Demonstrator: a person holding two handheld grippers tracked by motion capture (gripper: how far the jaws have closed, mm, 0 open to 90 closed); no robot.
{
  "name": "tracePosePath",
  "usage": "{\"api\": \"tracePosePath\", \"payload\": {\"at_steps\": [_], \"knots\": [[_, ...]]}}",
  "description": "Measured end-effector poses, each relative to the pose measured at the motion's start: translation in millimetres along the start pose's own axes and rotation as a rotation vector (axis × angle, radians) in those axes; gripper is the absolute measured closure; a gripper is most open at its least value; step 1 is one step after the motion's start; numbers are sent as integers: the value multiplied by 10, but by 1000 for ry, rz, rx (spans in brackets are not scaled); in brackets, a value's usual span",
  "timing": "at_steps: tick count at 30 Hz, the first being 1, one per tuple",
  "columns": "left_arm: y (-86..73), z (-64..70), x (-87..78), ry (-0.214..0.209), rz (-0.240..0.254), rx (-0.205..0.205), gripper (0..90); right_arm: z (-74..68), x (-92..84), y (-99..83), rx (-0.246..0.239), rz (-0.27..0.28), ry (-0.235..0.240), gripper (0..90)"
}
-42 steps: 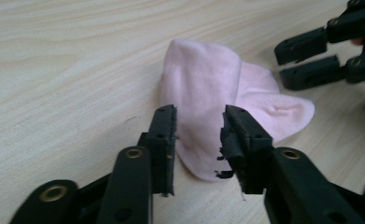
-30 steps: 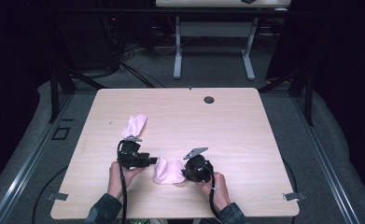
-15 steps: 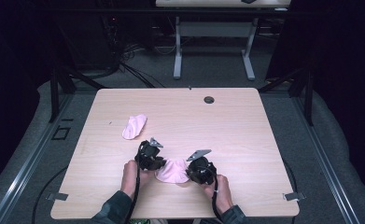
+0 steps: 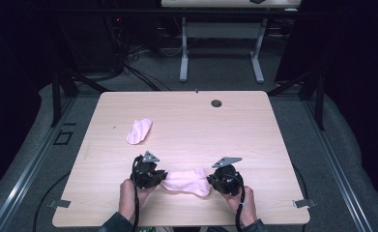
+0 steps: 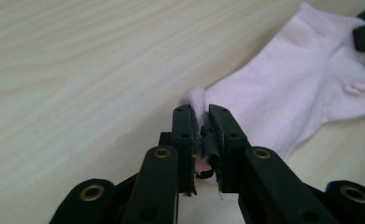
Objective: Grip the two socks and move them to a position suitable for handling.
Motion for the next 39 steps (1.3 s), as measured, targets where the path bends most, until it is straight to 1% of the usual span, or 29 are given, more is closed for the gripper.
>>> {"api": "tracePosePath", "payload": {"at_steps": [1, 2, 3, 4, 5, 6, 7, 8, 9, 10, 11, 12, 14, 15, 16, 17, 19, 20, 23, 25, 27, 31, 32, 33, 34, 35, 37, 38, 39], "knots": [[0, 0, 0, 0, 0, 0, 752, 0, 0, 0, 0, 0, 0, 836], [-72, 43, -20, -2, -20, 5, 689, 31, -39, -56, 0, -24, -8, 822], [-72, 43, -20, -2, -20, 5, 621, 31, -39, -56, 0, -24, -8, 822], [-87, 45, -57, 0, -7, -2, 621, 59, -41, -83, -5, -40, -17, 791], [-74, 36, -94, -3, 11, -13, 550, 95, -45, -113, 4, -38, -18, 716], [-52, 18, -122, 4, 29, -21, 499, 122, -53, -130, 9, -32, -15, 684], [-21, -10, -153, 12, 43, -28, 477, 136, -57, -140, 15, -28, -11, 659], [34, -53, -156, 13, 40, -42, 443, 148, -46, -147, 20, -25, -3, 599], [34, -53, -156, 13, 40, -42, 438, 142, -27, -147, 19, -30, 3, 599], [48, -46, -90, 9, 10, -32, 438, 142, -27, -147, 19, -30, 3, 599], [40, -27, -45, 6, -5, -24, 441, 121, -1, -156, -1, -57, 2, 601], [22, -5, 1, 4, -24, -2, 454, 100, 23, -153, -6, -55, 11, 617], [-27, 38, 79, 6, -56, 26, 504, 75, 61, -157, -23, -65, 3, 653], [-45, 60, 106, 2, -62, 46, 526, 60, 81, -157, -26, -64, 4, 672], [-62, 83, 127, 1, -67, 58, 585, 48, 93, -161, -37, -71, 9, 681], [-72, 91, 143, 8, -71, 71, 603, 33, 109, -160, -39, -70, 13, 693], [-87, 106, 154, 3, -68, 86, 672, 34, 126, -177, -57, -78, 11, 727], [-95, 98, 157, 5, -69, 92, 698, 22, 140, -175, -50, -67, 11, 746], [-138, 95, 156, 1, -73, 94, 802, -3, 143, -175, -47, -44, 23, 807], [-167, 92, 140, 3, -73, 95, 866, -8, 138, -179, -52, -43, 23, 829], [-200, 78, 109, 5, -75, 89, 881, -24, 128, -180, -52, -45, 29, 837], [-269, 64, 57, -22, -69, 64, 884, -37, 86, -174, -43, -30, 38, 841], [-275, 64, 46, -28, -68, 61, 877, -38, 90, -181, -44, -37, 42, 833], [-267, 56, 30, -25, -60, 56, 831, -41, 99, -184, -45, -41, 41, 790], [-245, 57, 11, -31, -42, 41, 739, -36, 94, -172, -44, -32, 37, 694], [-207, 60, -22, -53, -19, 41, 653, -17, 82, -154, -36, -14, 29, 623], [-103, 15, -105, -43, 36, 21, 472, 52, 17, -130, -9, 28, 11, 448], [-45, -15, -154, -42, 58, 13, 414, 103, -29, -133, 11, 47, 9, 376], [16, -60, -198, -35, 77, 7, 385, 165, -79, -148, 29, 62, 5, 281]]}}
Point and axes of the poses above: each handheld gripper's, and its own axes: x roughly forward along the jaws, y roughly out of its top, z roughly to its right, the point moved 9 cm from there along x, roughly forward along the jaws, and after that the axes turned 15 degrees about -x, right-handed, at the moved point
